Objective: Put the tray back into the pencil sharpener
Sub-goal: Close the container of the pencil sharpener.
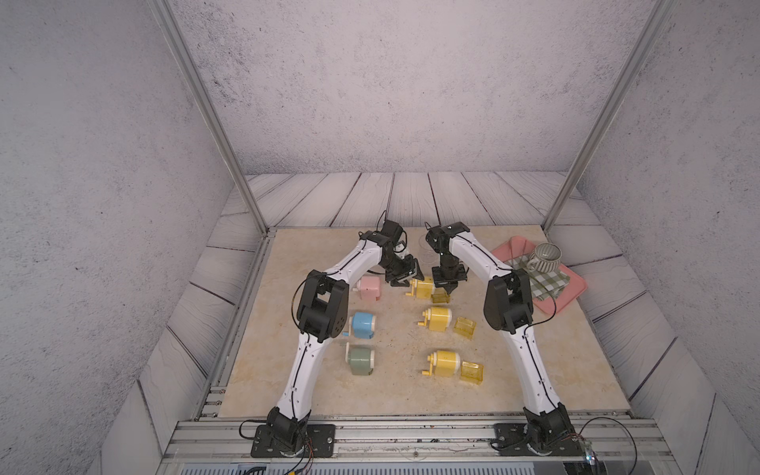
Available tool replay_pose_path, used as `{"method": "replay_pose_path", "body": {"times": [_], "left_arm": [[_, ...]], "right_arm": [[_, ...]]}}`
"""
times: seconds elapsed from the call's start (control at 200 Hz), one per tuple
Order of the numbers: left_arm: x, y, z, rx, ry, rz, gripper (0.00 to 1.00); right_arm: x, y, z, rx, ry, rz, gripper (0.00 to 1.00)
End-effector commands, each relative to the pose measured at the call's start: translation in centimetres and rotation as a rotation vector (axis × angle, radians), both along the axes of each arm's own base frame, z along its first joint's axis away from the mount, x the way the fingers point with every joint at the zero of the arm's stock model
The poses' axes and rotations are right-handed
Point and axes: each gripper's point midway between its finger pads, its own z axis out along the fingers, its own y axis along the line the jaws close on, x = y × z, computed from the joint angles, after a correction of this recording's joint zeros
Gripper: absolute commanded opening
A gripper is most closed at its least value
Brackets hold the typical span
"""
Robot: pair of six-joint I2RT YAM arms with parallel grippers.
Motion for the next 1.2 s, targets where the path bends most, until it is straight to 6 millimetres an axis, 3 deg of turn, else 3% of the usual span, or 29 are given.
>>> {"method": "replay_pose_path", "body": {"times": [0.0,0.741,1.196], "left_arm": [[-0.73,0.28,-0.82,0.032,0.015,-0.02,0.62],[-0.94,0.34,-1.25,0.033,0.029,-0.029,0.61],[-1.03,0.4,-1.5,0.037,0.035,-0.03,0.62]], "right_arm": [[0.5,-0.3,-0.02,-0.018,-0.014,-0.028,0.0],[1.06,0.65,-0.51,0.051,-0.013,-0.093,0.0],[1.2,-0.12,-0.8,0.05,0.0,-0.101,0.0]]}}
